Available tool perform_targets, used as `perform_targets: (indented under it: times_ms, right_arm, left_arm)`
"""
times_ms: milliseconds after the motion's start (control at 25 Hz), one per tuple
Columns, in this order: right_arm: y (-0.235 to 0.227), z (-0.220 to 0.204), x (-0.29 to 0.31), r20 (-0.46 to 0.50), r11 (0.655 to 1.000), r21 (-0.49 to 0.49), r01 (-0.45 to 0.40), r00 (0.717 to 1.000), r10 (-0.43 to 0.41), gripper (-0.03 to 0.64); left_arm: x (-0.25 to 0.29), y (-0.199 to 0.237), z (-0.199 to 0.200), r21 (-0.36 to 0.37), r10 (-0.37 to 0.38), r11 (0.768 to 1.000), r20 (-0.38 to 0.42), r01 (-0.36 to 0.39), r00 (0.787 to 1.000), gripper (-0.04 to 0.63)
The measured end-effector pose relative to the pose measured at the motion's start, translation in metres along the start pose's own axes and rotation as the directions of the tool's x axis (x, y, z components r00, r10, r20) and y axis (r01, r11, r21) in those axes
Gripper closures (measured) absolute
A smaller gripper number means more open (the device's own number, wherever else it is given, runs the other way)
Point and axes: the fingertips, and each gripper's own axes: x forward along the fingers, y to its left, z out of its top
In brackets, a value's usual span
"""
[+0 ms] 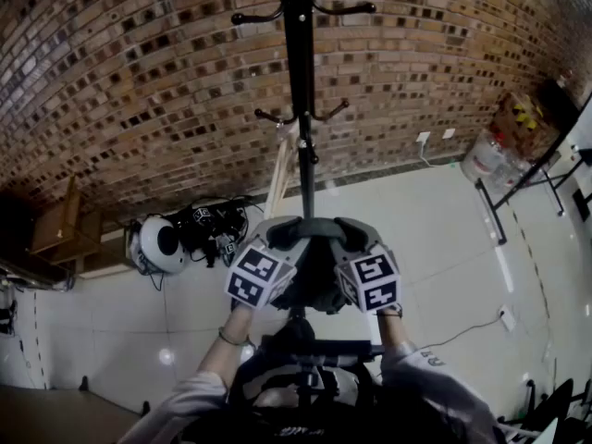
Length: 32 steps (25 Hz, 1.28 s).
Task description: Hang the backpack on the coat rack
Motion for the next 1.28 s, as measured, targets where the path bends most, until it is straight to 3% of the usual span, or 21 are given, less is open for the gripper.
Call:
perform_targets:
  times_ms: [640, 1280]
  right_arm:
    - [-0.066, 0.05, 0.094, 0.017, 0.998, 0.02, 0.063, 0.998, -0.064, 0.536]
    - [-0.092, 0.059, 0.14, -0.007, 0.998, 0.013, 0.055, 0.998, -0.055, 0.535]
  left_arm:
    - [0.074, 0.09, 0.038, 0.037, -0.057, 0.998, 0.006, 0.057, 0.998, 0.474]
    - [0.109, 0.129, 0.039, 0.036, -0.085, 0.996, -0.013, 0.085, 0.996, 0.474]
